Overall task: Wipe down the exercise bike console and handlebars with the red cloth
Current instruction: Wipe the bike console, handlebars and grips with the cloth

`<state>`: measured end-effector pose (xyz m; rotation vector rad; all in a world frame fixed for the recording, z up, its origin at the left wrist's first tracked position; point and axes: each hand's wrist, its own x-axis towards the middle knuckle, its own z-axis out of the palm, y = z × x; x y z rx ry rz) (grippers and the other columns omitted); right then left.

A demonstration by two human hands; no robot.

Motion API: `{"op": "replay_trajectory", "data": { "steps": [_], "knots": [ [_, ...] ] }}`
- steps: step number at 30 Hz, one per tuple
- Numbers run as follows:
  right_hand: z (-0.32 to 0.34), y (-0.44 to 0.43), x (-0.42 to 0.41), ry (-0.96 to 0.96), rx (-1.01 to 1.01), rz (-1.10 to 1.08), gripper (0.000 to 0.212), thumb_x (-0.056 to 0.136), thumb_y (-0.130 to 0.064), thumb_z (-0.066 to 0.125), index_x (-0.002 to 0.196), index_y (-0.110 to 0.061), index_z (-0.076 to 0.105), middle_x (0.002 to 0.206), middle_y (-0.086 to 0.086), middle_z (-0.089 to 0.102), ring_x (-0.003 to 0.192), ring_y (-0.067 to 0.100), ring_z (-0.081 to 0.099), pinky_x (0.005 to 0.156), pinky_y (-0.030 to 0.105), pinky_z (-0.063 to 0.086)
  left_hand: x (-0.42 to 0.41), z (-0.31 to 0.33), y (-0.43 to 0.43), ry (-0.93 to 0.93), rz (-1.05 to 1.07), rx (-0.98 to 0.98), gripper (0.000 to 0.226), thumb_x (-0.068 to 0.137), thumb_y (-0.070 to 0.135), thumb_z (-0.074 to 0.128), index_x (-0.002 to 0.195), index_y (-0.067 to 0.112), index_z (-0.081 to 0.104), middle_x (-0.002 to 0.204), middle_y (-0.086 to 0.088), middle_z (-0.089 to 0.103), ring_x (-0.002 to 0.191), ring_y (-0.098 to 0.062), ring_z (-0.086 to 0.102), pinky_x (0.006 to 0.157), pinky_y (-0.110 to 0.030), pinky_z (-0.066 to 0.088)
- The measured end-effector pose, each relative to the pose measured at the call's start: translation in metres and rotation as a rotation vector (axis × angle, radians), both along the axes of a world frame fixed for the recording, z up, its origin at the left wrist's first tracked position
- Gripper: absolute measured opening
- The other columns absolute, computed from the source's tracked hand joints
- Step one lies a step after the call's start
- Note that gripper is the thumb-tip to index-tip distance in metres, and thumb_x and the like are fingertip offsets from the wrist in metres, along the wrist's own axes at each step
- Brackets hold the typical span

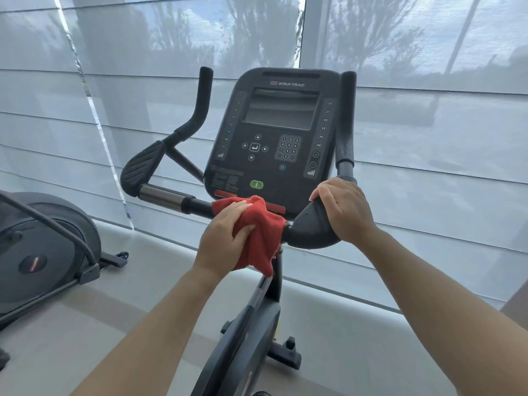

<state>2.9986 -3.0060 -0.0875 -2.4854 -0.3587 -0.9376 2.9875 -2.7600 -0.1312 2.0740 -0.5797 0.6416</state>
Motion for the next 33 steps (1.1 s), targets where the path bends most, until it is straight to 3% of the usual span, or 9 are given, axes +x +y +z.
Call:
{"op": "replay_trajectory", "data": {
  "steps": [10, 15, 19, 23, 28, 33],
  "knots": [
    [0.004, -0.002, -0.004, 0.053, 0.102, 0.082, 0.056, 0.094, -0.035, 0.016, 0.084, -0.016, 0.068, 0.096, -0.004, 0.065, 0.101, 0.013, 0.055, 0.098, 0.032, 0.035, -0.034, 0.01, -0.04, 0.029, -0.063, 0.035, 0.036, 0.09, 0.013, 0.057, 0.125, 0.02, 0.058, 0.128, 0.007, 0.059, 0.12, -0.011, 0.051, 0.103, -0.018, 0.034],
    [0.019, -0.025, -0.001, 0.078, 0.227, 0.132, 0.055, 0.095, -0.037, 0.018, 0.094, -0.016, 0.068, 0.101, -0.006, 0.063, 0.099, 0.006, 0.053, 0.084, 0.016, 0.033, -0.034, 0.031, -0.052, 0.008, -0.031, -0.116, 0.032, 0.092, 0.016, 0.055, 0.123, 0.023, 0.059, 0.118, 0.014, 0.062, 0.109, 0.002, 0.053, 0.094, -0.003, 0.032],
    [0.026, -0.048, 0.009, 0.057, 0.279, 0.155, 0.051, 0.096, -0.035, 0.02, 0.095, -0.016, 0.068, 0.096, -0.008, 0.061, 0.093, 0.005, 0.052, 0.077, 0.0, 0.031, -0.026, 0.045, -0.085, 0.006, -0.021, -0.084, 0.032, 0.092, 0.019, 0.054, 0.123, 0.021, 0.059, 0.122, 0.01, 0.062, 0.112, -0.002, 0.054, 0.098, -0.01, 0.035],
    [0.024, -0.075, 0.02, 0.057, 0.263, 0.236, 0.047, 0.097, -0.03, 0.023, 0.094, -0.017, 0.068, 0.096, -0.007, 0.062, 0.092, 0.003, 0.052, 0.079, 0.0, 0.031, -0.013, 0.047, -0.132, 0.077, 0.06, -0.063, 0.029, 0.093, 0.02, 0.053, 0.12, 0.021, 0.062, 0.12, 0.007, 0.064, 0.114, -0.01, 0.055, 0.1, -0.02, 0.037],
    [0.019, -0.124, 0.031, 0.055, 0.203, 0.292, 0.047, 0.093, -0.03, 0.02, 0.098, -0.017, 0.065, 0.099, -0.002, 0.062, 0.09, 0.001, 0.05, 0.079, 0.001, 0.032, 0.01, 0.065, -0.178, 0.085, 0.211, -0.07, 0.026, 0.094, 0.026, 0.051, 0.116, 0.025, 0.063, 0.116, 0.006, 0.067, 0.109, -0.015, 0.058, 0.09, -0.013, 0.034],
    [0.014, -0.17, 0.04, 0.071, 0.225, 0.324, 0.043, 0.096, -0.029, 0.023, 0.099, -0.022, 0.065, 0.106, -0.004, 0.063, 0.097, -0.002, 0.051, 0.083, 0.0, 0.031, 0.041, 0.087, -0.222, 0.187, 0.262, 0.038, 0.031, 0.095, 0.031, 0.046, 0.123, 0.023, 0.058, 0.122, 0.0, 0.064, 0.115, -0.023, 0.055, 0.099, -0.029, 0.037]
  ]
}}
